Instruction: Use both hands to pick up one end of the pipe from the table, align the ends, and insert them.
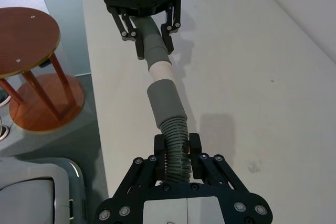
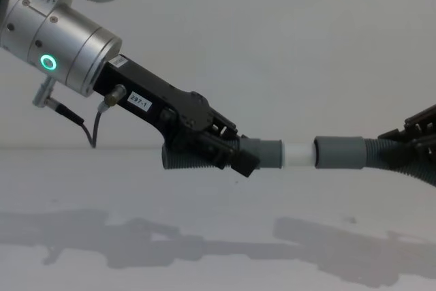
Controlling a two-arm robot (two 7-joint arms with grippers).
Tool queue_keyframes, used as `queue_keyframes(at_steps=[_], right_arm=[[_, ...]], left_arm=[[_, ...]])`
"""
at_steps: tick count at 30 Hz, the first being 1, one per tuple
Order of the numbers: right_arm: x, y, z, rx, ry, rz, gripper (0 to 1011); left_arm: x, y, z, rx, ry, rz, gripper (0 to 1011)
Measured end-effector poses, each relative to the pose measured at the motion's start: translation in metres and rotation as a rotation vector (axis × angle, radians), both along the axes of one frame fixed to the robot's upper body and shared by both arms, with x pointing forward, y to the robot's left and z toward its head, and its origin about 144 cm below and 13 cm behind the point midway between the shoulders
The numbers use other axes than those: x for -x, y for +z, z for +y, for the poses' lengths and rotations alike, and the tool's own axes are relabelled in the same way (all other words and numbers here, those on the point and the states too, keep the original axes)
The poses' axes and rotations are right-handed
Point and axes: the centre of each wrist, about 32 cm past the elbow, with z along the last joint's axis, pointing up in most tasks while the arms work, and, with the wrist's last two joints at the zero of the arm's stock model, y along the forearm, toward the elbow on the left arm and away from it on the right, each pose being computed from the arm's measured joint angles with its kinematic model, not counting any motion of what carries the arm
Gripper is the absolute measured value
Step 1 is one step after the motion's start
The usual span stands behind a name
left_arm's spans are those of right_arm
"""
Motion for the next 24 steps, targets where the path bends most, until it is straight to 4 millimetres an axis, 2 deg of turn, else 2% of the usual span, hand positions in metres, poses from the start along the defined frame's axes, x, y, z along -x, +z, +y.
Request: queue_keyframes(at_steps=[24], right_arm=[[0.0021, 0.0002, 0.0011, 0.014, 0.011, -0.002, 273]], left_arm=[[0.0034, -0.0039, 0.006, -0.027, 0.043, 0.002, 343]])
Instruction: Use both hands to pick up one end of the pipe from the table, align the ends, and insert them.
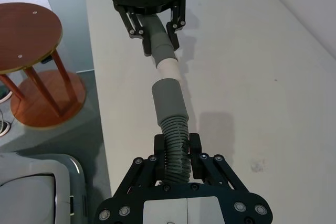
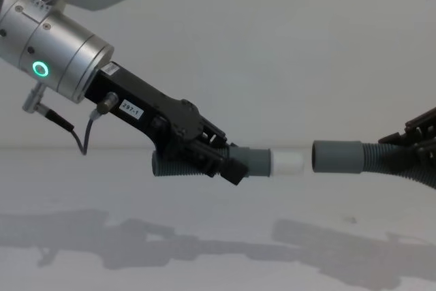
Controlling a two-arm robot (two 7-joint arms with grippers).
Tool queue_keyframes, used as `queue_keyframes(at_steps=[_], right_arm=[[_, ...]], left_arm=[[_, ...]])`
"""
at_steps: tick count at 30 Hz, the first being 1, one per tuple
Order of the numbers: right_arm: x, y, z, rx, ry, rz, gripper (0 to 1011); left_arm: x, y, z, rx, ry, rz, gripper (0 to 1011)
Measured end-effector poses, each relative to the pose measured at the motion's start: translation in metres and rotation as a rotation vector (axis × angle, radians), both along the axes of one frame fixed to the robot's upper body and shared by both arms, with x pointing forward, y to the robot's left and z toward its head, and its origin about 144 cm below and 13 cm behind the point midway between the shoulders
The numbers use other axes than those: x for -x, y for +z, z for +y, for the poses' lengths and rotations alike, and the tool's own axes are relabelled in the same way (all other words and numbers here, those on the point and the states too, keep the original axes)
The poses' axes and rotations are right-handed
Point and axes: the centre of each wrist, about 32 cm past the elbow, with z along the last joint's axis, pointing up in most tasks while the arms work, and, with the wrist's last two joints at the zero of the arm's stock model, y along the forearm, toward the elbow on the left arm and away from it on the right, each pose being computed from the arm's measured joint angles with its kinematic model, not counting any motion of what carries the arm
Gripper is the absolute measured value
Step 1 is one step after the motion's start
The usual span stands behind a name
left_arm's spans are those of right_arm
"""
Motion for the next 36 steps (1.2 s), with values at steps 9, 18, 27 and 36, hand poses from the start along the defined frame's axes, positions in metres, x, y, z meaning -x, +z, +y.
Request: queue_keyframes(at_steps=[9, 18, 27, 36], right_arm=[[0.0003, -0.0003, 0.0003, 0.001, 0.009, 0.003, 271], [-0.0002, -0.0012, 0.0016, 0.005, 0.008, 0.004, 271], [-0.0012, -0.0028, 0.003, 0.01, -0.001, -0.003, 273], [-0.0028, -0.0044, 0.0039, 0.013, -0.01, -0.008, 271]], left_arm=[[-0.0008, -0.002, 0.002, 0.003, 0.014, 0.003, 343], [-0.0022, -0.0027, 0.0023, 0.007, 0.015, 0.006, 343], [-0.0036, -0.0028, 0.0022, 0.013, 0.012, 0.006, 343], [-0.0046, -0.0025, 0.0011, 0.016, 0.007, 0.008, 343]])
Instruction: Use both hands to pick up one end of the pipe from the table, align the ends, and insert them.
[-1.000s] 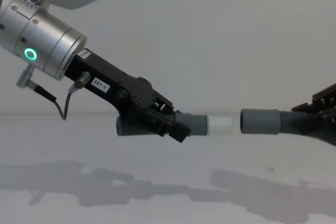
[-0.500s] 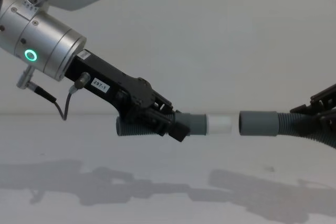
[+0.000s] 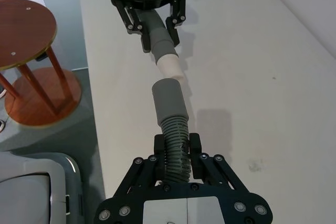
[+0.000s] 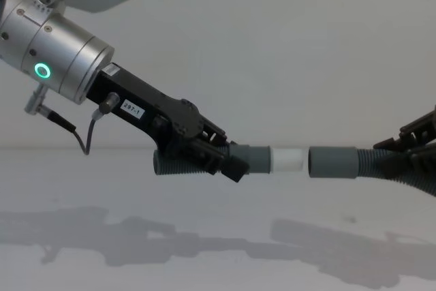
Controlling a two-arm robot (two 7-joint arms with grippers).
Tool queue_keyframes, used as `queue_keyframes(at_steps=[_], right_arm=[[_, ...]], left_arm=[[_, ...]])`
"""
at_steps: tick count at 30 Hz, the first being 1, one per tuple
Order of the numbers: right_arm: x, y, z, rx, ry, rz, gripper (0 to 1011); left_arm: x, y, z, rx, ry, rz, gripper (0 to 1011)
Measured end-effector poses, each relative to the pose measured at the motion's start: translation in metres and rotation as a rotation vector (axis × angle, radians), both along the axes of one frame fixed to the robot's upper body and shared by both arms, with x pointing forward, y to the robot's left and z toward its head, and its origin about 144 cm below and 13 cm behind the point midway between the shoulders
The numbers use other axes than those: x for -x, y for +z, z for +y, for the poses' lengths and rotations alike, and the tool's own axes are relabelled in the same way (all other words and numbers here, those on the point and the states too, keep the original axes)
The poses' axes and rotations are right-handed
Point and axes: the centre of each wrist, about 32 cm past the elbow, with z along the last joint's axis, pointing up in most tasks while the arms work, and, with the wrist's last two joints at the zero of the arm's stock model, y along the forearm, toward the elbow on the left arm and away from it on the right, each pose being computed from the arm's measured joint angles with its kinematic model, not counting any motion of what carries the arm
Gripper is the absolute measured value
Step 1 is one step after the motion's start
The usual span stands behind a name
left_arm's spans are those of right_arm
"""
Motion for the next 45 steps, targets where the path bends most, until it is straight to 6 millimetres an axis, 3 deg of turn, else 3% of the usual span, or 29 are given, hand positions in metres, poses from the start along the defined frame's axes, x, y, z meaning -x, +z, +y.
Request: queue_keyframes(at_steps=[45], right_arm=[[-0.0045, -0.0056, 0.0047, -0.018, -0.006, -0.007, 271]], left_arm=[[-0.0026, -0.0051, -0.0095, 0.032, -0.017, 0.013, 343]])
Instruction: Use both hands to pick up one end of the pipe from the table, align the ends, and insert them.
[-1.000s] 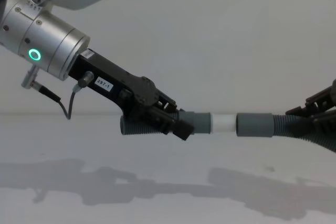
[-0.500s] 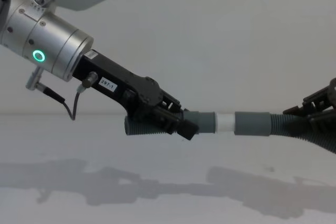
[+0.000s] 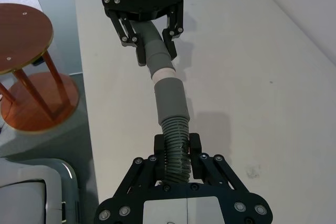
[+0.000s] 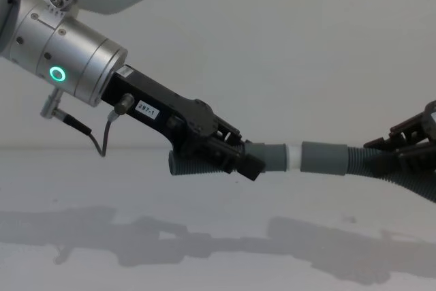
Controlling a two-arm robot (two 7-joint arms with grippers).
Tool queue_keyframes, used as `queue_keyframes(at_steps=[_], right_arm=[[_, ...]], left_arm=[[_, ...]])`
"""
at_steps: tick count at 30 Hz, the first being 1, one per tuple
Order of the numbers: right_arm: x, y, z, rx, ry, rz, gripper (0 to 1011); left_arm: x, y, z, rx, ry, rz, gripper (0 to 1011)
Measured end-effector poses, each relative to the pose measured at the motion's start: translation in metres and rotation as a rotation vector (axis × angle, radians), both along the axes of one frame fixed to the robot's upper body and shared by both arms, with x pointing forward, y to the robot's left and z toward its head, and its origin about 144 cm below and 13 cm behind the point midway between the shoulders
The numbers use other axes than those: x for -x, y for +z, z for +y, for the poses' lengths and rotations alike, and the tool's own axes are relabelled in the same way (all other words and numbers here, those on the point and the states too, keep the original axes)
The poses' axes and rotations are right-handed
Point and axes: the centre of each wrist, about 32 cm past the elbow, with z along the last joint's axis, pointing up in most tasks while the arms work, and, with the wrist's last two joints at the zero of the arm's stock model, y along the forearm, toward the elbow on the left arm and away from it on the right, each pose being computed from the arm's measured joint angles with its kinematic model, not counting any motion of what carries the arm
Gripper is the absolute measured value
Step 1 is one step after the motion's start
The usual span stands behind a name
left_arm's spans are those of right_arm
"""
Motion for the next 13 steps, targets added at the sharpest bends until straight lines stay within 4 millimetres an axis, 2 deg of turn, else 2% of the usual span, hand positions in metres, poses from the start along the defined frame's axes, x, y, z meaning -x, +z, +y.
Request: queue_keyframes(at_steps=[13], right_arm=[[0.0012, -0.0013, 0.0009, -0.007, -0.002, 0.001, 271]], left_arm=[[0.0005, -0.0007, -0.0014, 0.004, 0.003, -0.001, 343]])
